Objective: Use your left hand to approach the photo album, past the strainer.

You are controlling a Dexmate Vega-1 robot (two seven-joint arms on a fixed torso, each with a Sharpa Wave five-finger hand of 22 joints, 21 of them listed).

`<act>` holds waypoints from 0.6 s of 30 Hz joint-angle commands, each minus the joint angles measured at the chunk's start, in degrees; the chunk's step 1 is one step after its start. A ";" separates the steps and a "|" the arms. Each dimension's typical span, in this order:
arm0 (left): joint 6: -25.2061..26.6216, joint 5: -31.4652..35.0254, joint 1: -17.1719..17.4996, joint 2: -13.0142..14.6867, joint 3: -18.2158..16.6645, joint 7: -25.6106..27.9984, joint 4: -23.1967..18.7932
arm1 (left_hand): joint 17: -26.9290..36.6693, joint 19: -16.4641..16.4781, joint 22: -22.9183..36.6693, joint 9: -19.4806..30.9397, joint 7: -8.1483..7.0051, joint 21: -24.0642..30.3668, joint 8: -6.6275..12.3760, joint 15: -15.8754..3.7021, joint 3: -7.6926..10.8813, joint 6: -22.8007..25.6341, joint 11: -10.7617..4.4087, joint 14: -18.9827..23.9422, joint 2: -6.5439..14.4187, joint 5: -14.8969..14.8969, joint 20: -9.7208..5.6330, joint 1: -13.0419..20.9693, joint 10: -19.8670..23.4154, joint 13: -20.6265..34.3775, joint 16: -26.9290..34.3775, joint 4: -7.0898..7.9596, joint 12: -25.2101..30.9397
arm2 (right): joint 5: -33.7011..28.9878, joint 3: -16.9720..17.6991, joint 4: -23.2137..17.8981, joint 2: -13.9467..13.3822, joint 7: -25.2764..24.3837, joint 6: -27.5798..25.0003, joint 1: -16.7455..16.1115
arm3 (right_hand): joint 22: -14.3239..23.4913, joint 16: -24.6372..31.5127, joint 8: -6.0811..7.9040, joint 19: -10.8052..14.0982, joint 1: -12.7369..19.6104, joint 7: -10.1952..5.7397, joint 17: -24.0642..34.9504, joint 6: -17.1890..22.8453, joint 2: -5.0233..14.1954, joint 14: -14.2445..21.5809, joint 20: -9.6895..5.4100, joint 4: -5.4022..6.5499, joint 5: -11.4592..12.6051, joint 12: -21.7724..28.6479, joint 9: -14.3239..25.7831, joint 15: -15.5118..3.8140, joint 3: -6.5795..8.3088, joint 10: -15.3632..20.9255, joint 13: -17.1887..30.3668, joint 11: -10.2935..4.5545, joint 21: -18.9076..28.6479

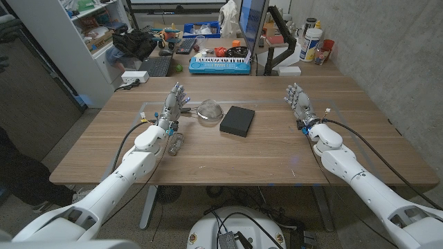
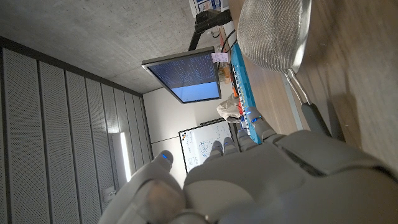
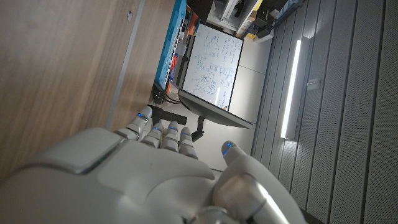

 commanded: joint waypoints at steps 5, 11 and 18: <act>-0.54 1.94 -1.10 0.23 0.39 0.94 0.28 | 0.18 -10.70 0.25 0.14 -1.10 0.41 0.60 -0.06 0.19 -9.62 0.37 -10.95 5.10 0.34 -1.95 0.02 -9.03 0.21 0.33 -0.10 0.45 | -5.81 5.79 0.50 4.64 3.71 -2.65 -1.04 | 0.08 0.43 0.40 -0.20 0.41 0.05 0.29 0.60 6.10 -0.32 -5.09 -0.13 0.39 0.26 0.15 -0.81 0.29 0.73 0.14 0.22 0.35; -0.72 2.96 -1.46 0.61 0.49 1.47 0.04 | 0.19 -10.49 0.24 0.17 -1.87 0.36 0.75 0.63 0.07 -9.01 1.11 -10.49 5.14 0.40 -1.20 0.12 -8.57 0.22 0.49 -0.15 0.62 | -7.35 7.37 0.42 6.01 4.54 -3.28 -1.33 | 0.08 0.43 0.42 -0.18 0.41 0.05 0.28 0.68 6.10 -0.31 -5.06 -0.14 0.40 0.29 0.16 -0.83 0.26 0.83 0.14 0.32 0.27; -1.04 4.03 -1.68 1.05 0.61 1.91 -0.19 | 0.21 -10.25 0.24 0.19 -2.21 0.33 0.93 0.93 0.00 -8.32 1.58 -10.20 5.17 0.44 -1.07 0.21 -8.16 0.23 0.58 -0.19 0.74 | -8.71 8.71 0.48 7.25 5.30 -3.86 -1.48 | 0.08 0.42 0.42 -0.15 0.41 0.07 0.27 0.71 6.04 -0.32 -4.95 -0.17 0.39 0.33 0.16 -0.58 0.20 0.93 0.14 0.32 0.21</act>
